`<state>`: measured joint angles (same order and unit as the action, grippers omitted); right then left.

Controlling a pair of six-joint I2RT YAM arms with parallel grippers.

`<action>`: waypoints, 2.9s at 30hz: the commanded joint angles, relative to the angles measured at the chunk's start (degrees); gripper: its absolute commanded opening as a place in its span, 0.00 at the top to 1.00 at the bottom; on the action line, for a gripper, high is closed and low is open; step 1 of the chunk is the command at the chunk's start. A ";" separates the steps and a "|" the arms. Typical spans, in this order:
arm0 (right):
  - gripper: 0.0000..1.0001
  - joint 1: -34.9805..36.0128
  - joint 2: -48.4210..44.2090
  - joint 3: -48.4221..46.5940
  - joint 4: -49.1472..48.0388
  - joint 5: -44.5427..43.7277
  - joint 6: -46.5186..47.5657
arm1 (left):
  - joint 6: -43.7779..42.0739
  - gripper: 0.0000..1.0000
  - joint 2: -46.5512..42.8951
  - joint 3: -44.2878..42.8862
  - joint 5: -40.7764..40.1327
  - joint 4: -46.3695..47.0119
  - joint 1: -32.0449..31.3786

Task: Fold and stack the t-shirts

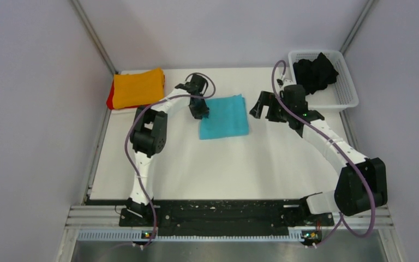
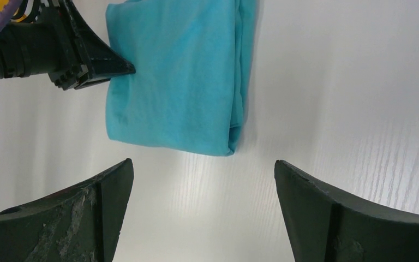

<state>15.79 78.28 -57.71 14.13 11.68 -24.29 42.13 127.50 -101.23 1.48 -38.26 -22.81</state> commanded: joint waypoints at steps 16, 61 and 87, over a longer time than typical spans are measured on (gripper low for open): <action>0.01 -1.02 -6.05 1.99 -1.38 -7.62 2.97 | -24.57 1.00 1.06 -16.76 -46.88 -8.21 -2.65; 0.01 -1.12 -4.23 1.98 -1.48 -12.86 4.77 | -50.44 1.00 -9.75 -32.96 -46.61 9.59 7.79; 0.01 -1.22 -2.66 1.52 -0.51 -15.09 5.08 | -47.04 1.00 -1.04 -28.54 -35.19 6.64 18.84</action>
<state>15.20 75.29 -55.48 14.57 -1.85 -20.47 -5.45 124.16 -130.32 -37.06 -34.26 -5.85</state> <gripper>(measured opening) 0.986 0.031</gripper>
